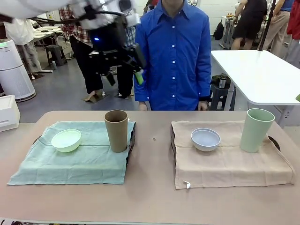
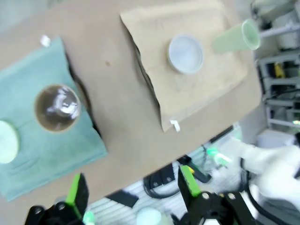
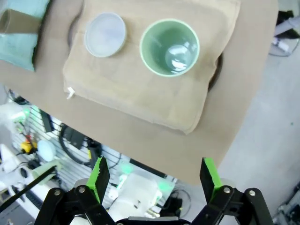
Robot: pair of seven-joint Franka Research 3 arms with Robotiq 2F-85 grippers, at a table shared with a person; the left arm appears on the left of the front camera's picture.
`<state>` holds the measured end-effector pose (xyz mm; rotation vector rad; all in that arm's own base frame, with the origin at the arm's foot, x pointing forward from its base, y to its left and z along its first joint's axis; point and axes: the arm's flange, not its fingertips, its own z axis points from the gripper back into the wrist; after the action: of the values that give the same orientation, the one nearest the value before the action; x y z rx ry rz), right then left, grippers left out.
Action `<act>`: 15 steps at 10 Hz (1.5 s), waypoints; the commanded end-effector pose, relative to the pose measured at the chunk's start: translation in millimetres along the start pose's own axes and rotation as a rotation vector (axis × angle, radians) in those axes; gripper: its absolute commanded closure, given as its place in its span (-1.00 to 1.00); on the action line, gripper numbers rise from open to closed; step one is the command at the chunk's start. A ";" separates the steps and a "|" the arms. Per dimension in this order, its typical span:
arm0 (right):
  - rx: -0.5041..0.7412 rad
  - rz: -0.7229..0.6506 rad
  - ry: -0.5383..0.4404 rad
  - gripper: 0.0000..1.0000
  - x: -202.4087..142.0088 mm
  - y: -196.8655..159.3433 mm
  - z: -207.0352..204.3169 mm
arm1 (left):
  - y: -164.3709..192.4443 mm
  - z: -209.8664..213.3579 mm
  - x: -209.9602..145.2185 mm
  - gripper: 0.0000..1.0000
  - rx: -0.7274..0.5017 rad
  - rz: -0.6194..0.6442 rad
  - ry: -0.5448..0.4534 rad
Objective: Set up a tray with a mat and arrange the tableware.
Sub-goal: Place the Picnic Bowl and Reusable plastic cup back onto the Handle tray in front of the human's position.
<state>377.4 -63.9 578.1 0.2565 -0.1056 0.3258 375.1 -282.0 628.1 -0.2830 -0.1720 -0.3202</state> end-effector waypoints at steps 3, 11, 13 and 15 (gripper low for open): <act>0.355 -0.147 -0.183 -1.00 -22.3 -30.5 56.3 | 89.5 36.6 -80.5 -1.00 -0.329 0.155 -0.241; 0.404 -0.209 -0.213 -1.00 -54.3 -53.9 68.5 | 116.5 56.6 -92.4 -1.00 -0.407 0.258 -0.264; 0.486 -0.215 -0.208 -1.00 -46.7 -53.5 69.6 | 116.7 53.3 -78.6 -1.00 -0.406 0.247 -0.229; 0.593 -0.268 -0.181 -1.00 -56.9 -67.2 48.5 | 162.1 58.8 -80.0 -1.00 -0.545 0.357 -0.150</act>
<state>343.6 -147.8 611.7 0.8042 -0.1798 0.0963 336.7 -119.6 624.0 -0.7784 -0.2588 -0.0082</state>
